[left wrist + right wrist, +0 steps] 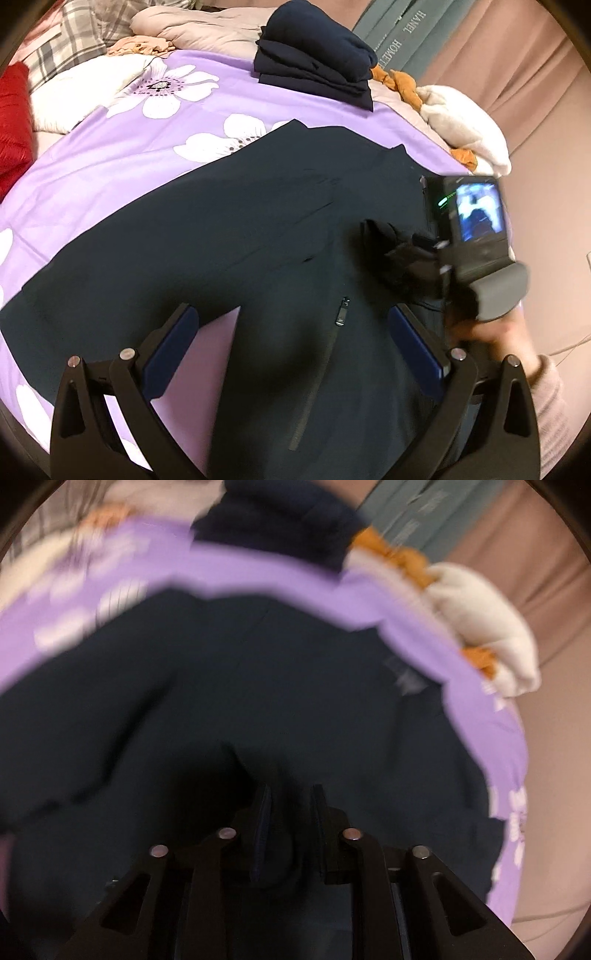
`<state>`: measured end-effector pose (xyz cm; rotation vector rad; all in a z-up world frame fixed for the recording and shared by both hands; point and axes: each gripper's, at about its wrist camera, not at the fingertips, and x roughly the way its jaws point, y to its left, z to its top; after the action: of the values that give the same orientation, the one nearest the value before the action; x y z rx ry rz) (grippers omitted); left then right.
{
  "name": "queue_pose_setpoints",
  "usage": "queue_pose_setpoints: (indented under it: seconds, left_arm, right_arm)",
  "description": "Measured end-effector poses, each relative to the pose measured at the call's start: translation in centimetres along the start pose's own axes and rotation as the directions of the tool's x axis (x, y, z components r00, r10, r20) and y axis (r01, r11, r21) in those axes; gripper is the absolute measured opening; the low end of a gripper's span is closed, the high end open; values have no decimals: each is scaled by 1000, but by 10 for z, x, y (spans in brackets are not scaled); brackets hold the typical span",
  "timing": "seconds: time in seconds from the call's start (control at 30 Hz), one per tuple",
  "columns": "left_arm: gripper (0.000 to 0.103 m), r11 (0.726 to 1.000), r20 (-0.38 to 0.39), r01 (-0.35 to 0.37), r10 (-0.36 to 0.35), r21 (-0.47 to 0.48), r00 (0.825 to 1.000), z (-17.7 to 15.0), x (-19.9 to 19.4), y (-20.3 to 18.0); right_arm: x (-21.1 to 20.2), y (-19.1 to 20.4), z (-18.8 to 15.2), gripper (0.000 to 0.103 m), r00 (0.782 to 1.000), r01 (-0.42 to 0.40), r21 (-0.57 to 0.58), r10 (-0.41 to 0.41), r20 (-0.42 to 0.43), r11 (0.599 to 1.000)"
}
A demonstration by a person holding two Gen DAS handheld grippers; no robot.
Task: Fold large clothes
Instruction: 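Carry the sleeve across the jacket chest with the right tool and release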
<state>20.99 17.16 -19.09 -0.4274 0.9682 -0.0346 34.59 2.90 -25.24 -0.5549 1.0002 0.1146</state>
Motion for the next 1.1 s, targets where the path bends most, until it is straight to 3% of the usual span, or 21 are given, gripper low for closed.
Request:
queue_pose_setpoints:
  seconds: [0.07, 0.17, 0.27, 0.3, 0.37, 0.43, 0.47, 0.53, 0.6, 0.63, 0.73, 0.8, 0.87, 0.93, 1.0, 1.03, 1.07, 1.1]
  left_arm:
    - [102, 1000, 2, 10, -10, 16, 1000, 1, 2, -1]
    - [102, 997, -12, 70, -69, 24, 998, 5, 10, -7]
    - [103, 985, -33, 170, -170, 14, 985, 9, 18, -21]
    - [103, 980, -35, 199, -199, 13, 979, 10, 20, -26]
    - [102, 972, -33, 233, -232, 18, 972, 14, 28, -41]
    - [103, 963, -50, 268, -266, 21, 963, 16, 39, -55]
    - [103, 957, -65, 290, -289, 15, 955, 17, 46, -61]
    - [103, 943, -108, 332, -333, -26, 937, 20, 64, -70]
    - [102, 940, -148, 338, -342, -55, 928, 20, 84, -78]
    - [102, 944, -168, 324, -329, -59, 929, 20, 93, -82]
    - [102, 955, -220, 289, -297, -68, 929, 15, 120, -90]
    - [100, 962, -239, 257, -272, -93, 932, 13, 136, -89]
    - [99, 969, -232, 219, -241, -118, 942, 15, 146, -86]
    - [98, 968, -189, 217, -238, -127, 953, 18, 146, -84]
    - [92, 973, -154, 197, -215, -123, 964, 22, 145, -85]
    - [81, 976, -142, 182, -198, -116, 970, 24, 146, -86]
    - [56, 980, -133, 168, -181, -104, 974, 26, 148, -87]
    - [42, 981, -141, 166, -178, -96, 974, 27, 152, -87]
  right_arm:
    - [3, 0, -4, 64, 999, -35, -10, 35, 18, 999]
    - [-21, -26, -14, 65, 984, -149, 14, 147, 103, 989]
    - [-57, -79, -31, 69, 920, -361, 85, 339, 198, 929]
    - [-63, -92, -35, 80, 906, -392, 106, 363, 219, 914]
    - [-79, -147, -50, 94, 852, -494, 172, 435, 292, 853]
    - [-88, -179, -63, 95, 815, -550, 206, 466, 346, 810]
    - [-91, -200, -72, 95, 806, -561, 234, 460, 372, 794]
    - [-95, -216, -89, 95, 823, -531, 290, 404, 400, 796]
    - [-83, -241, -109, 95, 873, -451, 399, 303, 381, 798]
    - [-70, -261, -121, 95, 897, -416, 478, 261, 358, 773]
    - [-37, -307, -152, 95, 926, -368, 646, 198, 323, 669]
    - [-16, -333, -173, 93, 957, -271, 734, 96, 273, 623]
    - [6, -353, -183, 89, 971, -221, 771, 64, 229, 597]
    - [28, -361, -182, 86, 967, -250, 786, 113, 226, 565]
    - [48, -365, -175, 82, 958, -287, 791, 160, 239, 541]
    - [53, -365, -173, 78, 958, -288, 790, 168, 234, 541]
    - [61, -364, -168, 61, 958, -286, 786, 176, 227, 548]
    - [68, -361, -161, 39, 955, -297, 775, 195, 225, 558]
